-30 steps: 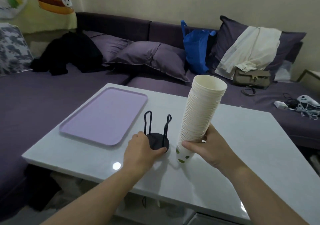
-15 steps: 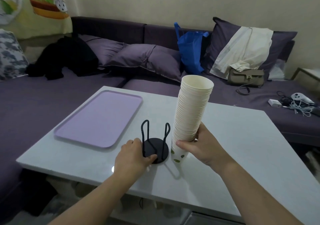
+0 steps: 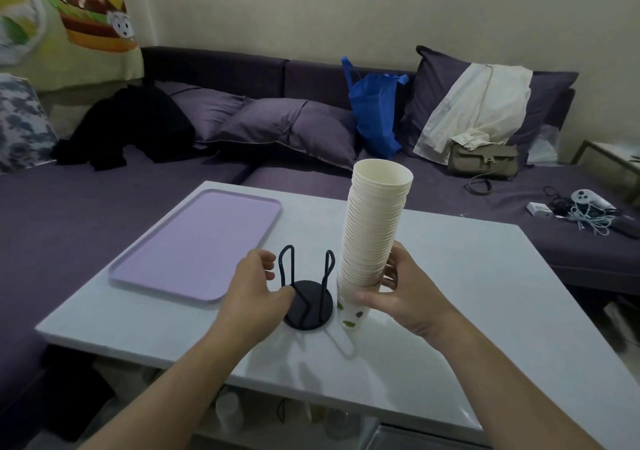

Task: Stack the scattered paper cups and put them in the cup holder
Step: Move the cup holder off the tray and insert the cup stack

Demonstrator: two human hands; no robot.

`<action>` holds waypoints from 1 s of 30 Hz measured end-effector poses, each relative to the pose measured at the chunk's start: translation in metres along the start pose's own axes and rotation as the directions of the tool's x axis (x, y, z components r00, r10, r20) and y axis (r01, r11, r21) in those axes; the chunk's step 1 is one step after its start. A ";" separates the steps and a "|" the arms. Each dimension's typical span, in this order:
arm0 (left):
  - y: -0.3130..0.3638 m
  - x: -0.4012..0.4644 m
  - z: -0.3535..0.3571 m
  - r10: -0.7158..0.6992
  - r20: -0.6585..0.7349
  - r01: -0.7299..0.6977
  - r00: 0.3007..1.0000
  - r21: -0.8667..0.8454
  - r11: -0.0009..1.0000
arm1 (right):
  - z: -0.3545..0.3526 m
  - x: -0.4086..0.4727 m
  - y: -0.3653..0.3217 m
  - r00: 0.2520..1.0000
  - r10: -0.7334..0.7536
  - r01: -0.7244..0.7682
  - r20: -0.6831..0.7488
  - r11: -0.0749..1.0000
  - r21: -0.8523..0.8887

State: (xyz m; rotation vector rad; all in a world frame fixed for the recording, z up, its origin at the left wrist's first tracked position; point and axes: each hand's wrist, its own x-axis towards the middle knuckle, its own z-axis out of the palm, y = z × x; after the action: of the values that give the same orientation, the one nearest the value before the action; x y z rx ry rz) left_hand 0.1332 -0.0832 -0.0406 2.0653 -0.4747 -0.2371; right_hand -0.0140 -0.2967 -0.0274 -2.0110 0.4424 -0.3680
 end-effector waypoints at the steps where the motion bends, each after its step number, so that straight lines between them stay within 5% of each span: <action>1: 0.002 -0.001 -0.001 0.025 -0.011 -0.025 1.000 -0.011 1.000 | 0.001 -0.001 0.001 1.000 0.007 -0.007 -0.001 1.000 -0.008; 5: 0.027 -0.011 -0.007 0.264 -0.057 -0.265 0.963 -0.015 0.964 | 0.013 -0.002 0.016 0.998 0.061 -0.061 -0.009 0.995 -0.079; 9: 0.085 -0.018 -0.018 0.608 -0.010 -0.605 0.794 -0.109 0.789 | 0.032 0.004 0.036 0.989 0.147 -0.147 -0.013 0.981 -0.124; 12: 0.135 -0.013 -0.021 0.686 0.098 -0.685 0.721 -0.051 0.727 | 0.040 0.007 0.042 0.976 0.216 -0.218 -0.027 0.970 -0.110; 16: 0.155 0.004 -0.012 0.647 0.166 -0.662 0.745 0.055 0.748 | 0.034 0.007 0.044 0.976 0.215 -0.215 -0.040 0.977 -0.010; 20: 0.149 0.017 -0.019 0.632 -0.050 -0.629 0.773 0.069 0.775 | 0.012 0.002 0.036 0.985 0.164 -0.159 -0.044 0.981 0.112; 24: 0.135 0.029 -0.041 0.460 -0.203 -0.492 0.864 -0.154 0.857 | -0.022 -0.001 0.021 0.992 0.085 -0.059 -0.091 0.966 0.250; 30: 0.091 0.029 -0.053 0.197 -0.179 -0.245 0.964 -0.303 0.921 | -0.065 0.003 -0.004 0.933 0.058 0.145 -0.355 0.843 0.518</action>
State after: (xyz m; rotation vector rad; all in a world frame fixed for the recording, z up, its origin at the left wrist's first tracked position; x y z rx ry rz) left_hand 0.1571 -0.0959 0.0649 1.6782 -0.5374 -0.0241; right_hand -0.0390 -0.3471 0.0055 -1.4002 0.4552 -0.8056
